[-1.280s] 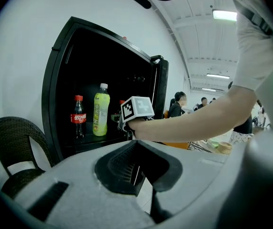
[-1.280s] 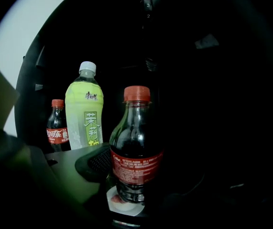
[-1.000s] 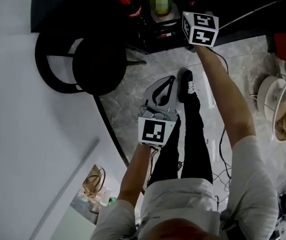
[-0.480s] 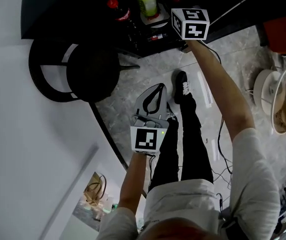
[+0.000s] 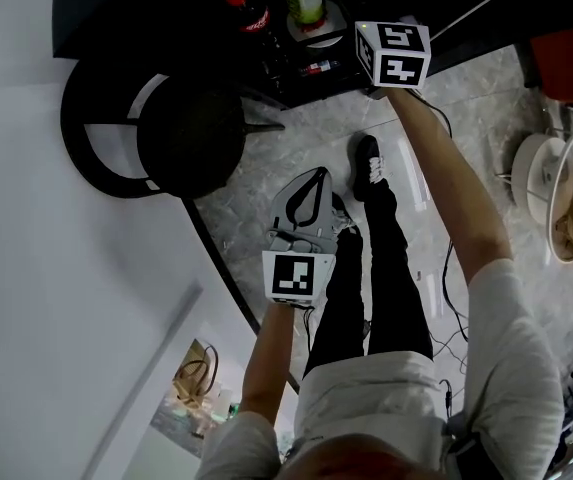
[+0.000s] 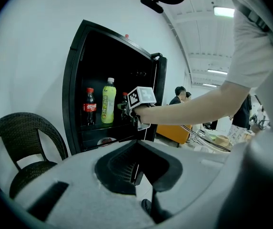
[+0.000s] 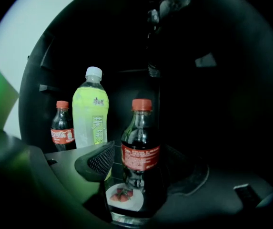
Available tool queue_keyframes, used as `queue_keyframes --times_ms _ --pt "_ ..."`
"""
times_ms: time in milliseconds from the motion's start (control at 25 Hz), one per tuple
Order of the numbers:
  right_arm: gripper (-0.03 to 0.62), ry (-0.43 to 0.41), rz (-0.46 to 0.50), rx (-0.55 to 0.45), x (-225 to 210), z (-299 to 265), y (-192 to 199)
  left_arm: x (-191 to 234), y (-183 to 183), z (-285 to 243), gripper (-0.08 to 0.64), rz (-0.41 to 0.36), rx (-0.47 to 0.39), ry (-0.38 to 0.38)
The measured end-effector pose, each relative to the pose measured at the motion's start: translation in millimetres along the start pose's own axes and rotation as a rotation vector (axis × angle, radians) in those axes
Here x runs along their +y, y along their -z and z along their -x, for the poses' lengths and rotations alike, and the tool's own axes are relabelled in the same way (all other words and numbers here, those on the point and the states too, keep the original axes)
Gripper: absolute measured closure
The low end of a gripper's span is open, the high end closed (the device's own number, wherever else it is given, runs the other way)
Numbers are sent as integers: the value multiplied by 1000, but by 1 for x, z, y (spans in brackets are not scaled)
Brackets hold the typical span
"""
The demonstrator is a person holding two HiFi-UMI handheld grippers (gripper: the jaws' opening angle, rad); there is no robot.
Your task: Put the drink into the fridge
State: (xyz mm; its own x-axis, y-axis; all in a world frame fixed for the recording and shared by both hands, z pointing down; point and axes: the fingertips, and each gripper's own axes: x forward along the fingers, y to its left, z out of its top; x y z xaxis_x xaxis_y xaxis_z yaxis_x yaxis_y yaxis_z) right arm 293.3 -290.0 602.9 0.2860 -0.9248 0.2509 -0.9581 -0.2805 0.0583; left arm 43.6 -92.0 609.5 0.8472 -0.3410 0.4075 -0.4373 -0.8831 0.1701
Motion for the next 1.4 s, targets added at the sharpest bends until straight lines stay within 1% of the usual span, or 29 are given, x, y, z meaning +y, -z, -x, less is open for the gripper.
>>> queue_keyframes --times_ms 160,320,400,480,640,800,880,1080,1240,1400 --pt "296 -1 -13 36 3 24 3 -1 -10 10 551 2 15 -10" --pt "296 11 51 33 0 63 -13 -4 -36 16 551 -11 -8 -7" --pt "296 2 71 23 8 88 -22 -7 -48 21 551 -40 -35 -1" --pt "296 -12 70 13 19 116 -31 -9 -63 27 551 -61 -59 -2" --pt "296 -26 62 26 37 177 -42 -20 -91 43 551 -70 -86 -22" --pt "296 -17 36 35 47 218 -63 -23 -100 58 551 -116 -56 -68" --pt "296 -22 23 25 52 230 -77 -24 -110 67 551 -107 -56 -85" --pt "296 -35 16 27 62 272 -101 -30 -134 102 551 -49 -72 -126" --pt "296 -45 26 41 65 293 -116 -30 -164 118 551 -31 -117 -141" --pt "298 -45 25 8 68 306 -130 -27 -188 132 551 -37 -168 -173"
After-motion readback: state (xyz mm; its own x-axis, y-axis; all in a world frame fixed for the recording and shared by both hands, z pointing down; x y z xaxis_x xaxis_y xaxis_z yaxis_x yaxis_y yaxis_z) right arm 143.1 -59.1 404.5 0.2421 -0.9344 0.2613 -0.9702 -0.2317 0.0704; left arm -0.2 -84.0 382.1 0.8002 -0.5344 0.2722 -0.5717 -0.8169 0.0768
